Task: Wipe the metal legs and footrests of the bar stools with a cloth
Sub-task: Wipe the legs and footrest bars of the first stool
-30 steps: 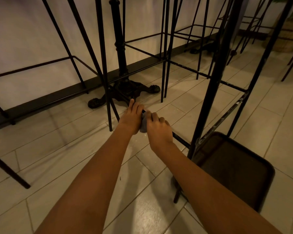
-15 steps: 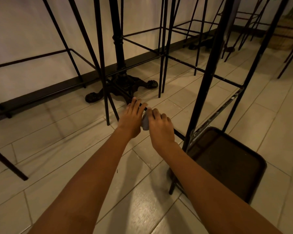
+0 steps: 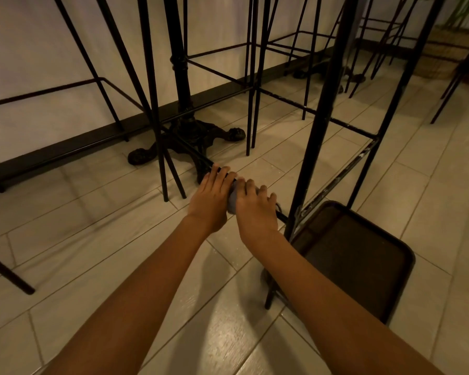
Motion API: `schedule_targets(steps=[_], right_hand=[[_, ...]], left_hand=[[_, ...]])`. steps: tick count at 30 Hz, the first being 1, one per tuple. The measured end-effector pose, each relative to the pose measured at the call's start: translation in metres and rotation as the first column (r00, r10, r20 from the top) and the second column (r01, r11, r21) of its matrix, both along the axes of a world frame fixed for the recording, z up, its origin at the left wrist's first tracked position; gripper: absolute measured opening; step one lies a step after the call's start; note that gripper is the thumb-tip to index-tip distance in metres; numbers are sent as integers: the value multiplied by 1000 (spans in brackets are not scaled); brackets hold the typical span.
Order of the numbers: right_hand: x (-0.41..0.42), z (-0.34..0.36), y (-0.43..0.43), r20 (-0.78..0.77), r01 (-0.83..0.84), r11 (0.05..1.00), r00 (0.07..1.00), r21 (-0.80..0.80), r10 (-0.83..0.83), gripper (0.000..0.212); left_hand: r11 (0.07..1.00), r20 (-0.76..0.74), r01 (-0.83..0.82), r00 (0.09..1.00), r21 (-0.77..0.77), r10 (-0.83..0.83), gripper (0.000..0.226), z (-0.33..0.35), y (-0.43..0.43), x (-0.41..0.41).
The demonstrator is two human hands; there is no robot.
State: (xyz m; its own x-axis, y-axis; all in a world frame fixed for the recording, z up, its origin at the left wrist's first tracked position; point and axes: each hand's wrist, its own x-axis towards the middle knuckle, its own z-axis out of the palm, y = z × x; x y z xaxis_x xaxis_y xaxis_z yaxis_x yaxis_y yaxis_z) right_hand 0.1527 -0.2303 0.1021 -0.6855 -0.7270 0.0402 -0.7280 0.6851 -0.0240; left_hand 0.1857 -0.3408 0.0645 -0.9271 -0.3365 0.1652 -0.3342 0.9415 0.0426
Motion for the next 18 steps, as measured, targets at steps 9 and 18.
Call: schedule_targets(steps=[9, 18], right_hand=[[6, 5, 18, 23, 1, 997, 1000, 72, -3, 86], [6, 17, 19, 100, 17, 986, 994, 166, -34, 93]], left_hand=[[999, 7, -37, 999, 39, 37, 79, 6, 5, 1], [997, 65, -65, 996, 36, 62, 80, 13, 10, 1]])
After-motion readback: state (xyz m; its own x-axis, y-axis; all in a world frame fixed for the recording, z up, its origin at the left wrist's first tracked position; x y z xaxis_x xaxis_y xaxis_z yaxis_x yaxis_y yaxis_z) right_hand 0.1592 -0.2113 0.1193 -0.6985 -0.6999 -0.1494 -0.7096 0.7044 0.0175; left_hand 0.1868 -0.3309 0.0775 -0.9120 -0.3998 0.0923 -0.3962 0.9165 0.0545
